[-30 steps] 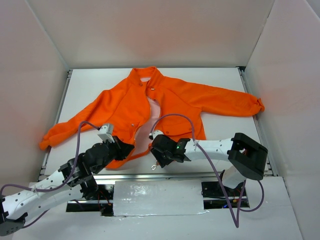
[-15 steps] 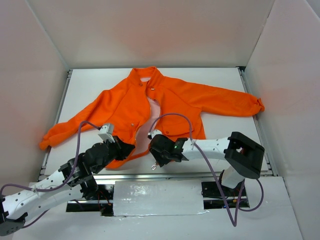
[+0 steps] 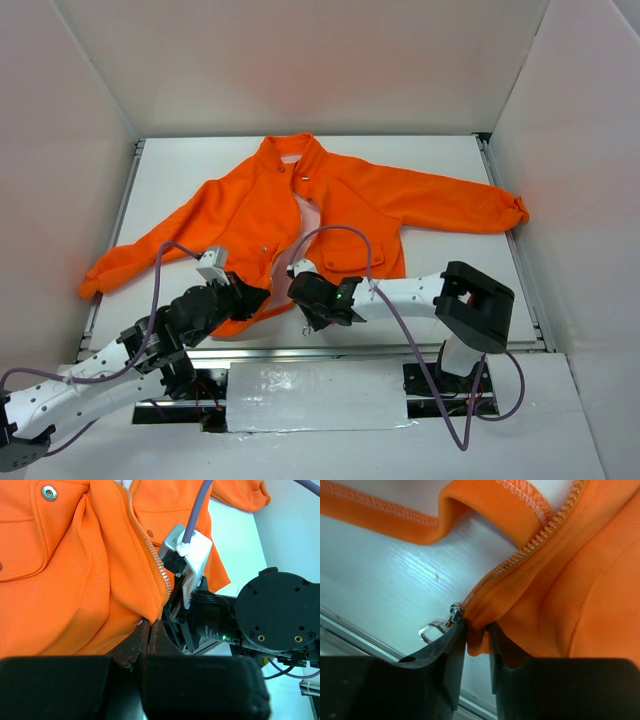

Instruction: Zip up the jacket

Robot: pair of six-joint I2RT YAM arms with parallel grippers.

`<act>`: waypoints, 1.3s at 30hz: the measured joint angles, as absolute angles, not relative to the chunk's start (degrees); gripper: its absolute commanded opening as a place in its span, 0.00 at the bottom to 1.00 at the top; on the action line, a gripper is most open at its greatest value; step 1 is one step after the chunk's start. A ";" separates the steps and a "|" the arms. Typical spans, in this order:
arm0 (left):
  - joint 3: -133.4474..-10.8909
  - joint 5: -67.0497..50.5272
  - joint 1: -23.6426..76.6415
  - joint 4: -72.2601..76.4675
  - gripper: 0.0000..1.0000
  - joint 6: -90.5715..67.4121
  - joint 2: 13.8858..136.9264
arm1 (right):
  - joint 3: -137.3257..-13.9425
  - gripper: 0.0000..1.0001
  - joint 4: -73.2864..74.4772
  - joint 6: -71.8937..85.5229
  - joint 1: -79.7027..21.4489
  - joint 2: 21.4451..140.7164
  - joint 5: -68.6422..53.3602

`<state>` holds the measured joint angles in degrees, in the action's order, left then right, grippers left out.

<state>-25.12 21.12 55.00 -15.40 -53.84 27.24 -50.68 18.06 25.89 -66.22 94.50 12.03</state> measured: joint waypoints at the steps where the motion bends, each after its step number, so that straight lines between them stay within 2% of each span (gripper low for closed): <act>1: -25.12 21.12 55.00 -15.40 0.00 -53.84 27.18 | -50.89 0.26 17.89 26.35 -66.41 94.78 12.29; 5: -25.12 21.15 55.00 -15.44 0.00 -53.84 26.70 | -51.22 0.13 16.40 27.70 -67.24 95.72 13.17; 6: -25.12 21.17 55.00 -15.44 0.00 -53.87 26.57 | -51.20 0.00 15.84 27.99 -67.33 95.88 13.17; 12: -25.08 21.26 55.00 -15.49 0.00 -53.87 26.44 | -49.60 0.00 11.81 30.81 -67.35 95.22 12.38; 18: -24.73 21.82 55.00 -15.07 0.00 -53.93 26.76 | -42.17 0.00 5.98 38.19 -68.82 89.38 13.72; 24: -23.42 22.28 55.00 -11.46 0.00 -53.93 30.94 | -34.17 0.00 -0.03 48.14 -72.86 78.04 24.10; 30: -22.96 22.59 55.00 -4.73 0.00 -52.51 37.15 | -27.94 0.00 -9.10 55.90 -76.14 71.50 34.85; 39: -20.47 22.09 55.00 8.32 0.00 -49.69 40.29 | -12.27 0.00 -26.76 58.41 -76.77 61.14 38.87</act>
